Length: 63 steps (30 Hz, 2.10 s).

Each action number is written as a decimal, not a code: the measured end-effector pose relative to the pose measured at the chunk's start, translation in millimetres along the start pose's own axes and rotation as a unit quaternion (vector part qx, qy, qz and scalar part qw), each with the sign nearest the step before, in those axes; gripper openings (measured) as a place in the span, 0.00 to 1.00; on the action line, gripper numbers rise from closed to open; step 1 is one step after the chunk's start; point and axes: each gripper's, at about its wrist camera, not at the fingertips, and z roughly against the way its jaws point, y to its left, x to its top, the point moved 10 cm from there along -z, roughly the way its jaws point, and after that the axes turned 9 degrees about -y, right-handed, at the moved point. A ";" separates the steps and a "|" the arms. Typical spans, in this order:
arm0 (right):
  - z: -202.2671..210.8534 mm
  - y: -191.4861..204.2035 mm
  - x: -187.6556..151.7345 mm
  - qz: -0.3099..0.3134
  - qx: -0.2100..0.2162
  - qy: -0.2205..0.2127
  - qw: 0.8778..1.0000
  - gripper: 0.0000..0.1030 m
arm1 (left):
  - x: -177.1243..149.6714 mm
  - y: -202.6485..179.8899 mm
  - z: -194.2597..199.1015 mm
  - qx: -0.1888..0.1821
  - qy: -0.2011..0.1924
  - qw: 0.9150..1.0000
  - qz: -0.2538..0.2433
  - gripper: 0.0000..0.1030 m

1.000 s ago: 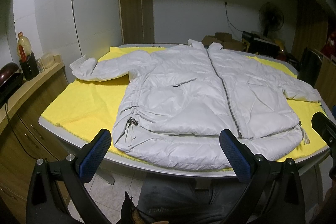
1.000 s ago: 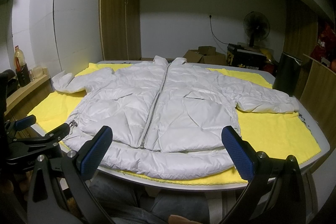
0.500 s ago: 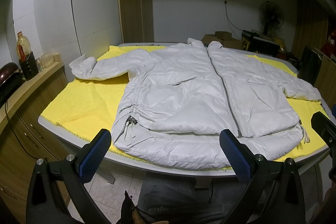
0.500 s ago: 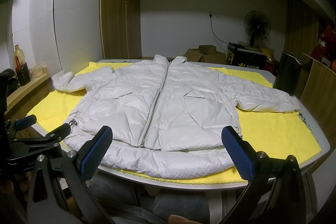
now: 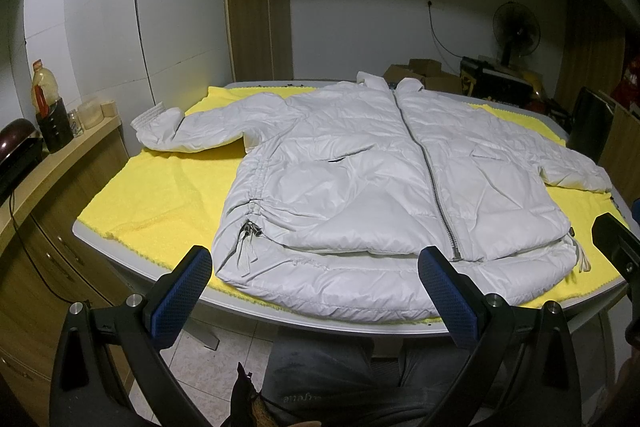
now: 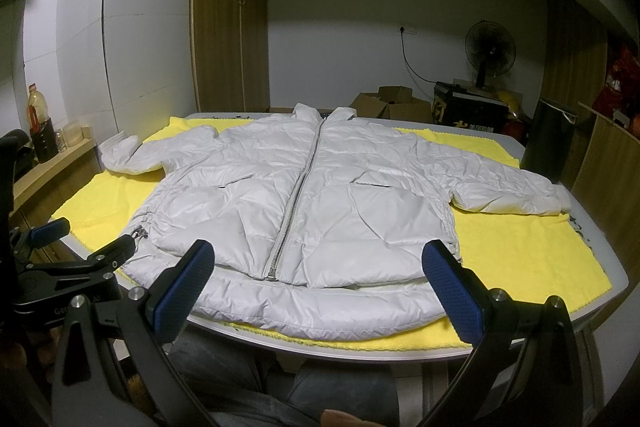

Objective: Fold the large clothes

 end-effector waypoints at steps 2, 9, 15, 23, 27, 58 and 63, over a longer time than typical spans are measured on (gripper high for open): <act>-0.7 0.5 1.3 0.000 0.000 0.000 1.000 1.00 | -0.8 0.3 0.4 0.000 0.000 1.000 0.000 1.00; -0.9 1.0 0.3 0.001 0.000 0.001 1.000 1.00 | -5.4 0.2 -1.3 -0.002 0.006 1.000 0.002 1.00; -1.0 2.2 -6.2 0.002 0.005 0.005 1.000 1.00 | -5.8 1.9 -9.2 -0.043 0.019 0.998 0.041 1.00; -9.8 6.6 -10.4 -0.022 0.052 -0.002 0.998 1.00 | 48.9 117.5 -77.7 -0.159 -0.001 0.952 0.261 1.00; -29.1 24.5 -21.3 -0.030 0.129 0.002 0.991 1.00 | 52.9 231.3 -167.9 -0.121 0.024 0.904 0.410 1.00; -119.5 13.3 -61.2 -0.109 0.184 0.106 0.971 1.00 | 66.1 342.4 -390.1 -0.041 0.055 0.859 0.507 0.97; -122.7 13.7 -63.5 -0.112 0.183 0.111 0.970 1.00 | 62.8 354.3 -398.8 -0.016 0.063 0.872 0.485 0.61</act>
